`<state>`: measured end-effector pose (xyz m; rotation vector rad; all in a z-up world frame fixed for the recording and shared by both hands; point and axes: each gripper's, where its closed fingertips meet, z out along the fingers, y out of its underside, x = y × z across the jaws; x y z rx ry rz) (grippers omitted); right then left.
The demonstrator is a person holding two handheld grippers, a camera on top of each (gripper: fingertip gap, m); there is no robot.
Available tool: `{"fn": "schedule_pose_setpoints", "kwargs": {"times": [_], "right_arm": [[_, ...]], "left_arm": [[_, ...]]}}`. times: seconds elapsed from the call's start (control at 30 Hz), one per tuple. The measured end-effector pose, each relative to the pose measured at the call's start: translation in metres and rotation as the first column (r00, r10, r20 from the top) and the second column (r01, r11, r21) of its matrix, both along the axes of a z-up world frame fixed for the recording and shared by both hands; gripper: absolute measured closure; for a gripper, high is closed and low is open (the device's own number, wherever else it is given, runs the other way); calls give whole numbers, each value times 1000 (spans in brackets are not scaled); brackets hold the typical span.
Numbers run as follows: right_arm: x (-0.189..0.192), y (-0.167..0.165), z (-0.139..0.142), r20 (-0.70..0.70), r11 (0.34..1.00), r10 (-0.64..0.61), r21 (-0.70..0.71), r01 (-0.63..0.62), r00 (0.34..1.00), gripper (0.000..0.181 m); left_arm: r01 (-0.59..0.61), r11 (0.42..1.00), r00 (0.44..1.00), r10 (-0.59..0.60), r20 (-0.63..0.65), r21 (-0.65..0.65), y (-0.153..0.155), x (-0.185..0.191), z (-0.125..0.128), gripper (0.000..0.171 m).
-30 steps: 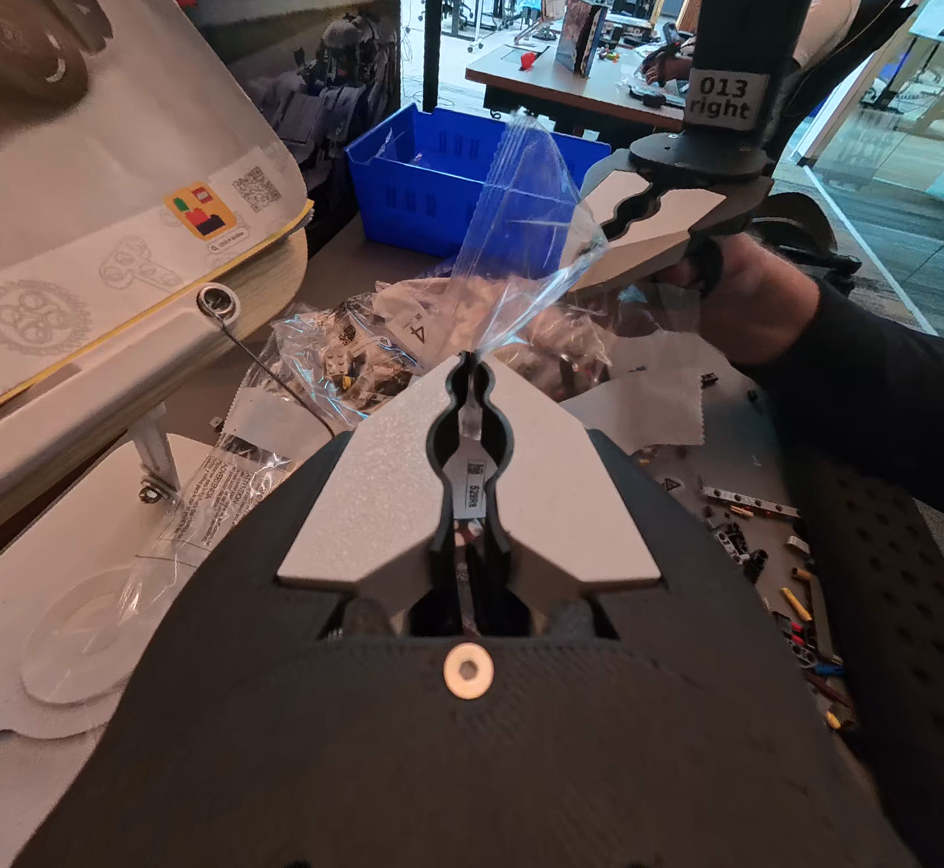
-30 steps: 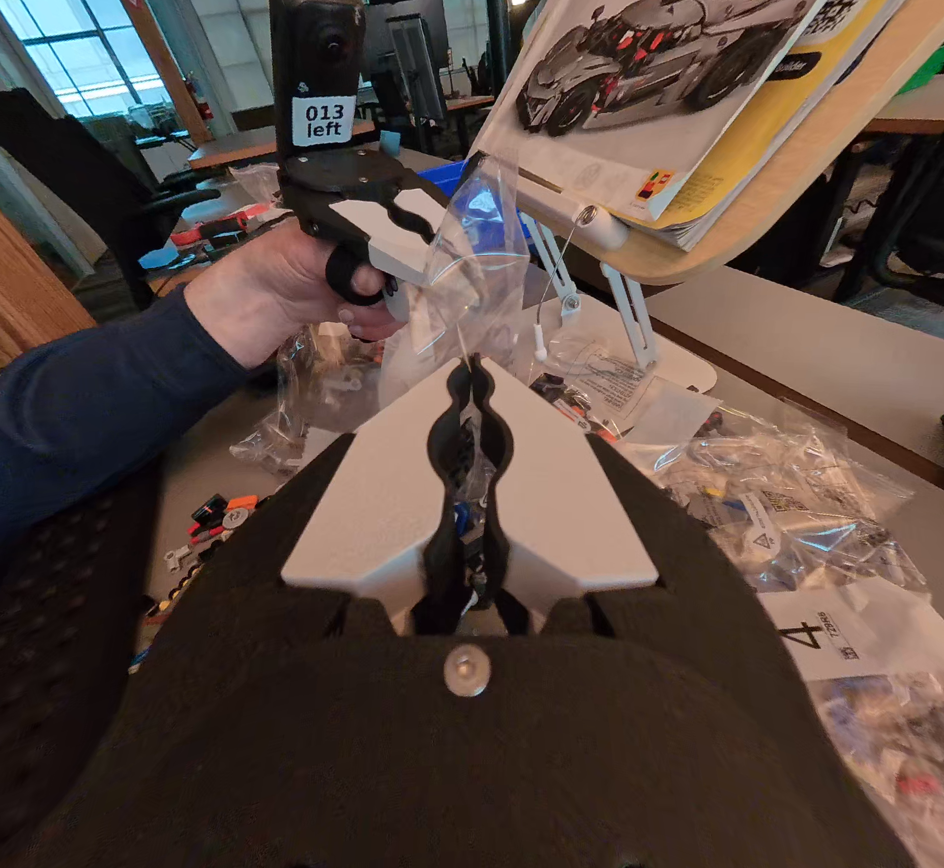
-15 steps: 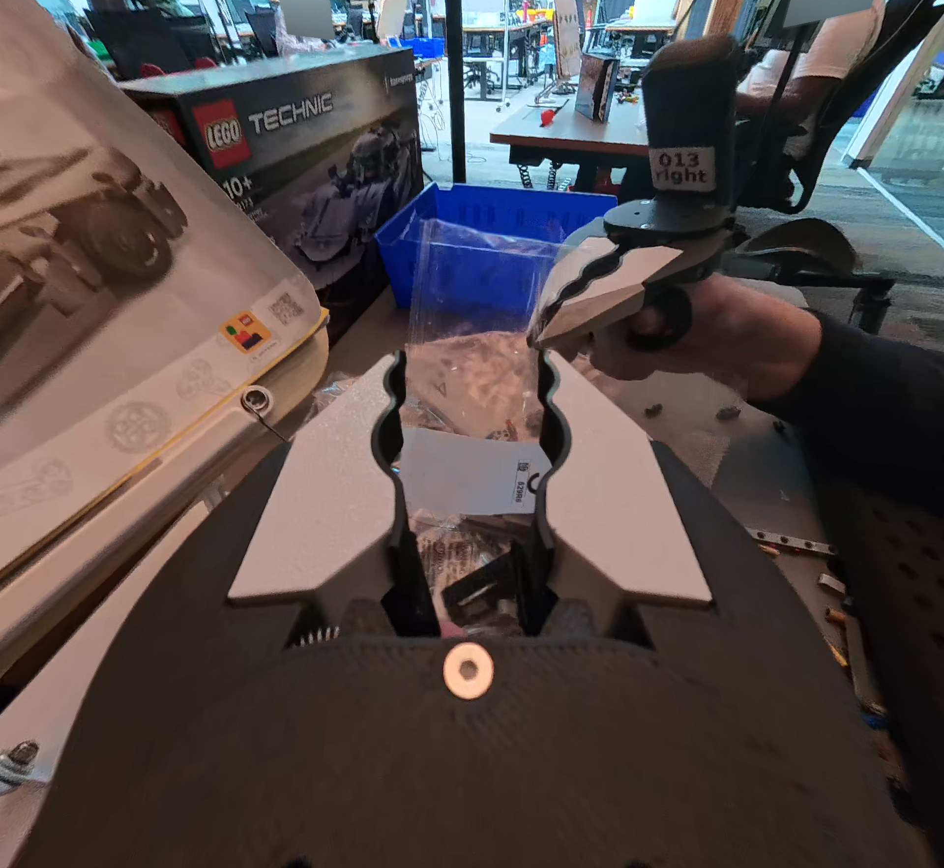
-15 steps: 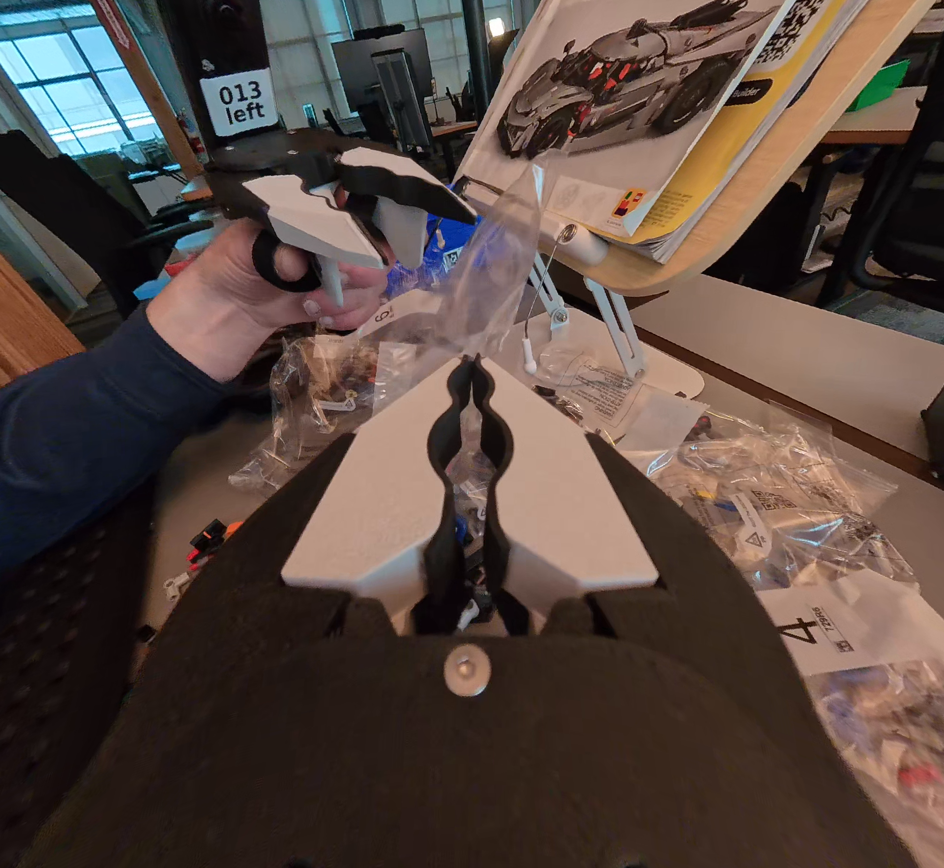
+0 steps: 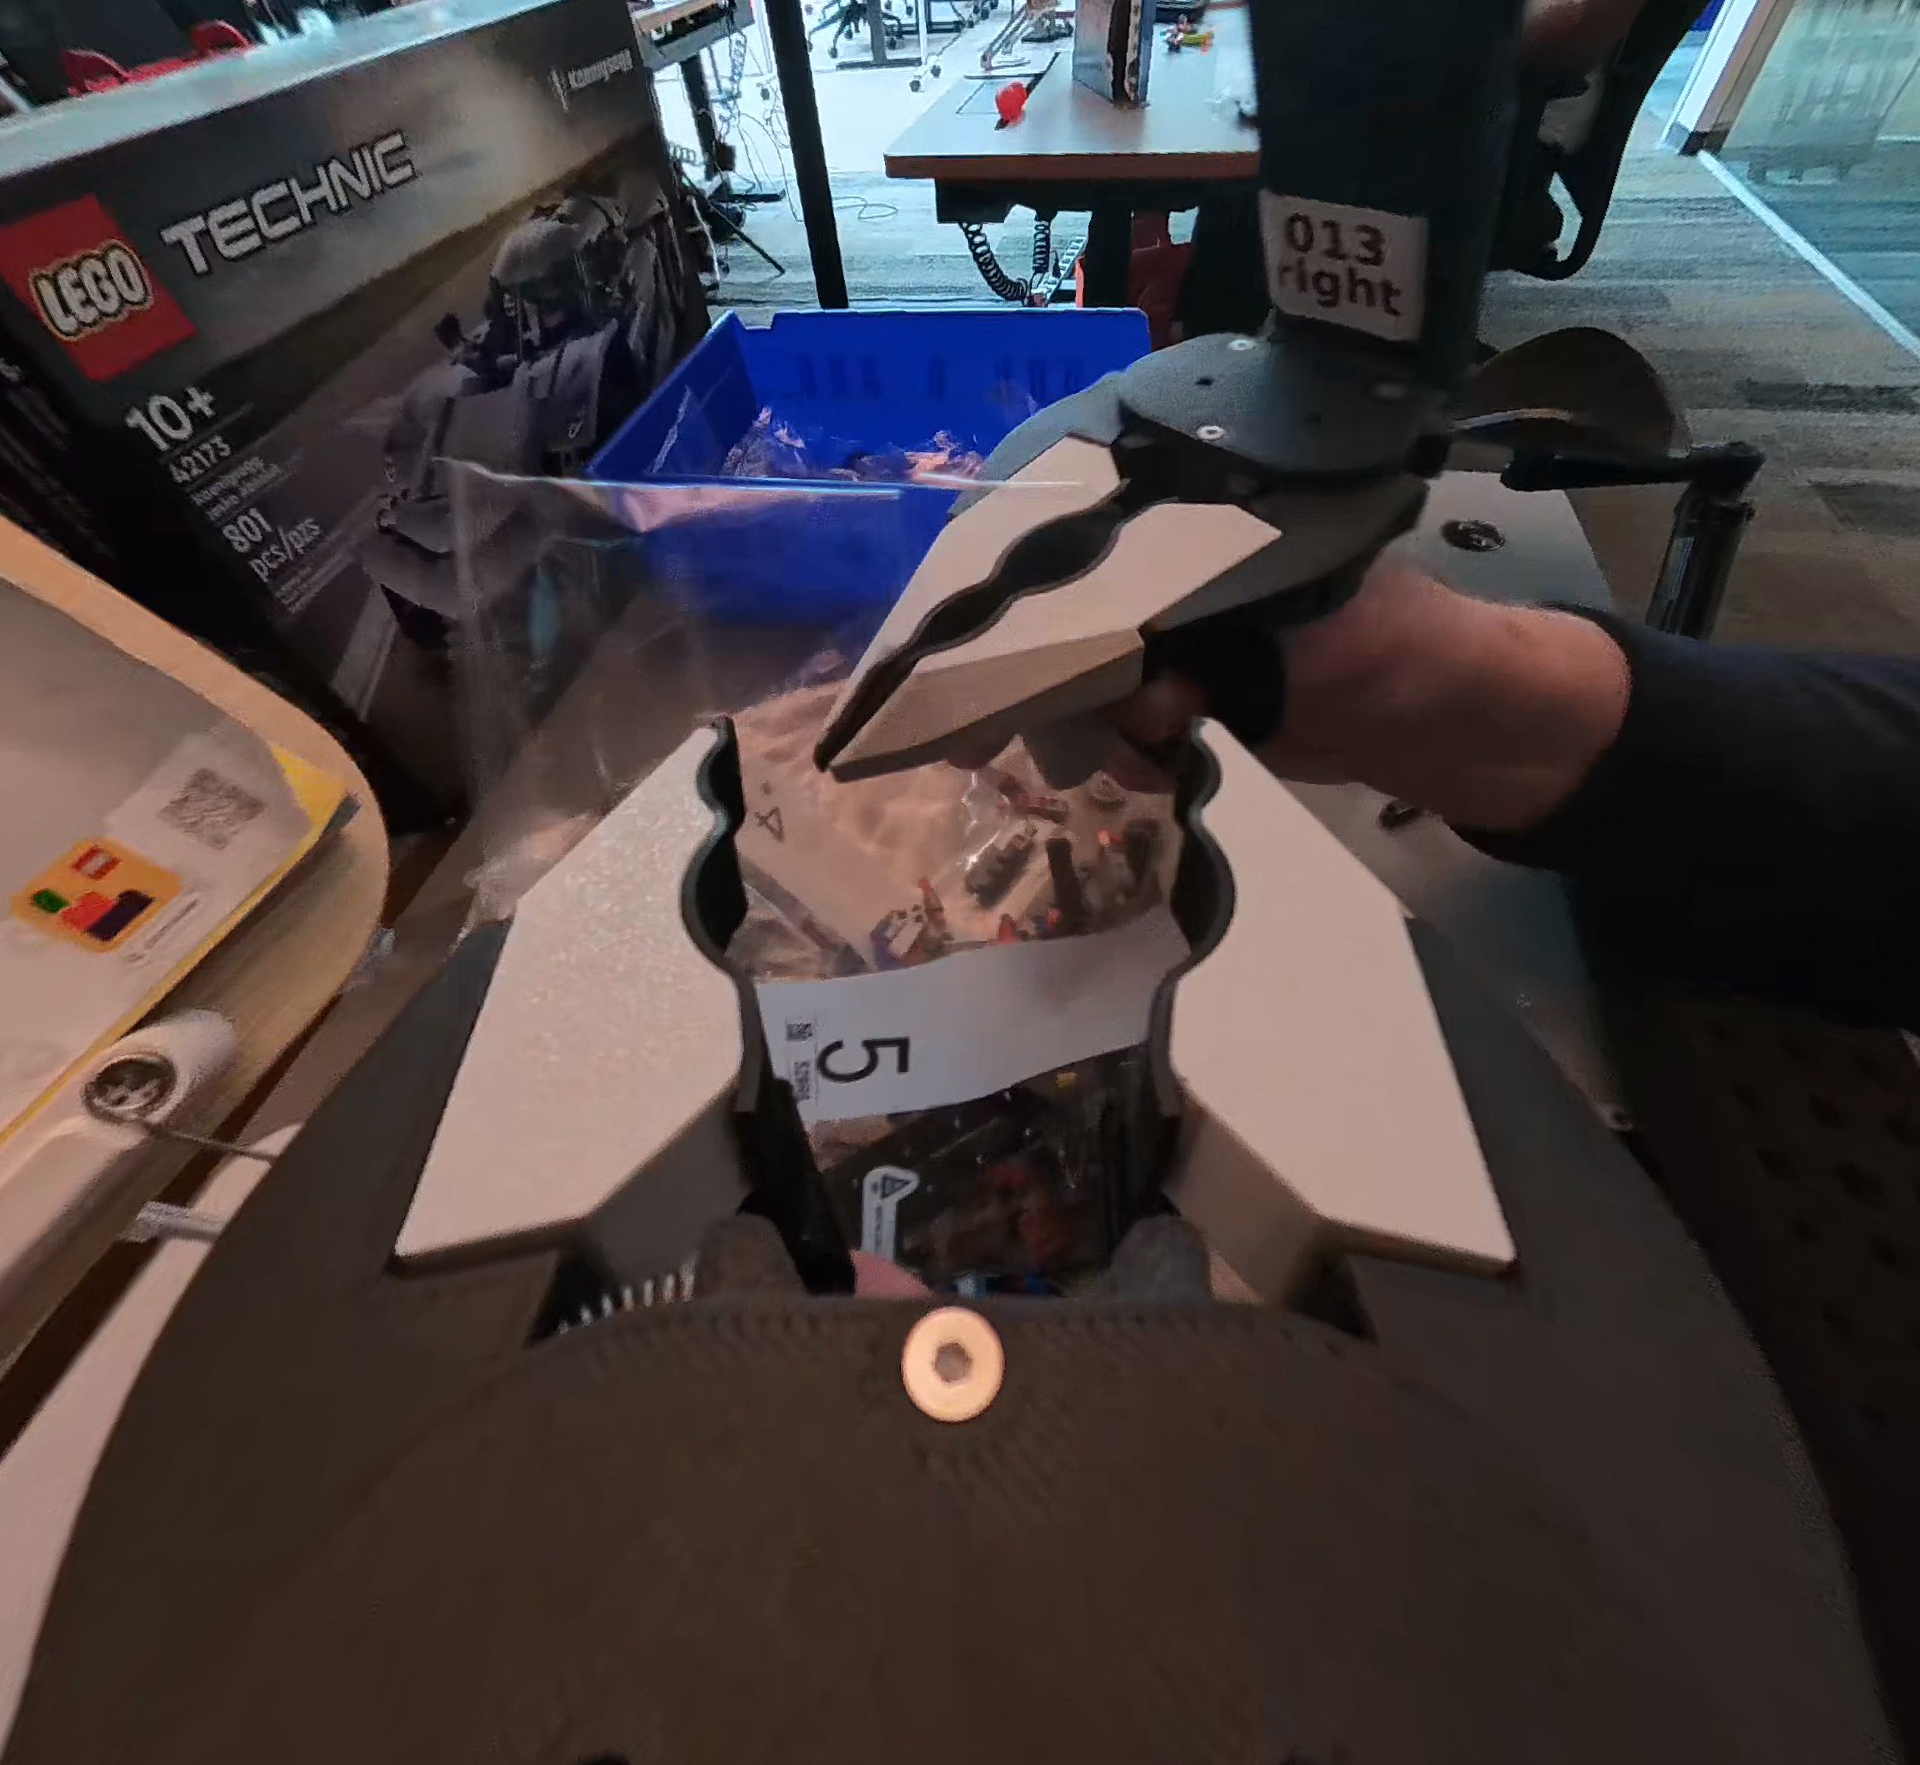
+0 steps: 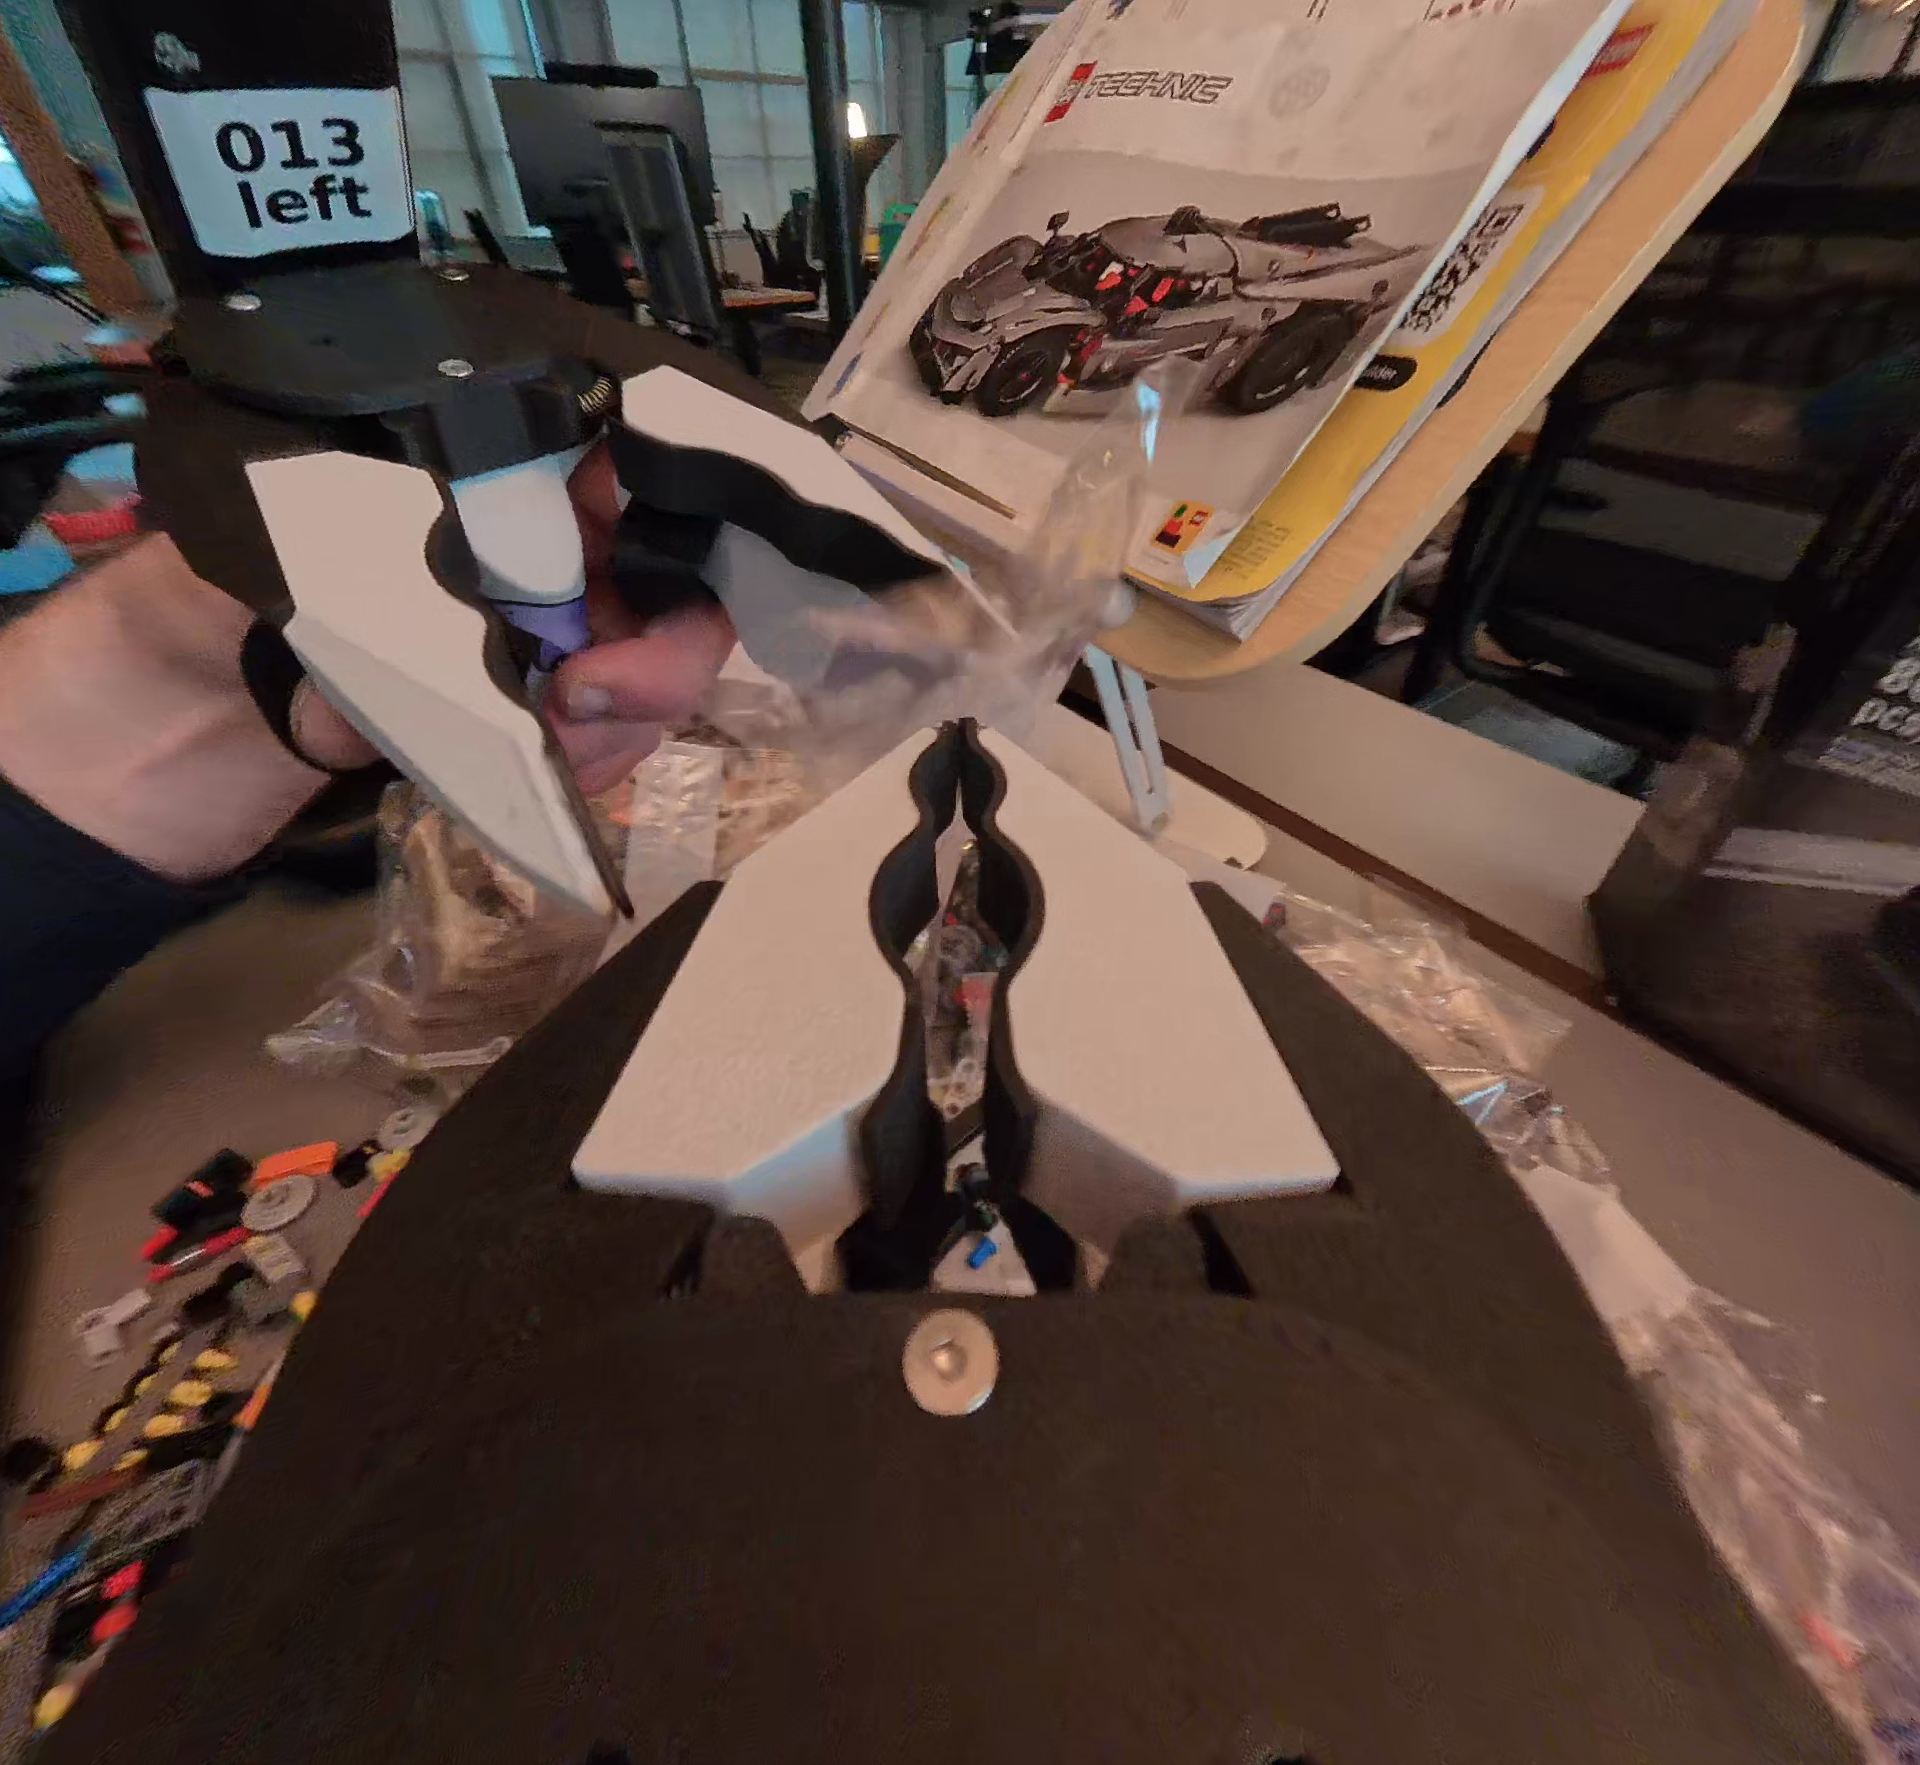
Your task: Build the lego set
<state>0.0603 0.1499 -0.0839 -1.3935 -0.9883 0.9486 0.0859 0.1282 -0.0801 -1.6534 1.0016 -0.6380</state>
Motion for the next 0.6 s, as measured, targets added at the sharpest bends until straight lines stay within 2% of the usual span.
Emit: {"fn": "schedule_pose_setpoints", "kwargs": {"times": [0.07,0.13,0.2,0.27,0.37,0.47,0.53,0.6], "right_arm": [[-4,-4,0,19,1000,-7,27,7,1000,181],[-7,-5,0,20,999,-15,44,15,1000,181],[-11,-8,-1,20,999,-2,46,1,1000,181],[-12,-11,0,14,998,5,54,-6,1000,181],[-13,-13,2,-16,999,32,34,-32,999,181],[-11,-12,3,-21,999,32,30,-31,999,181],[-10,-12,3,-20,999,33,29,-33,999,181],[-9,-11,3,-18,999,29,31,-29,999,181]], "left_arm": [[-8,999,1000,8,16,-36,2,5,-1,86],[33,998,997,-29,75,-62,-3,11,4,80],[54,995,992,-45,119,-78,-6,12,8,82],[27,996,993,-17,113,-81,-1,8,7,95],[20,995,989,-5,148,-95,1,2,9,123],[6,997,987,7,160,-81,4,-6,11,157],[1,998,989,9,150,-66,4,-9,12,163],[-4,997,988,16,156,-74,5,-12,13,162]]}}
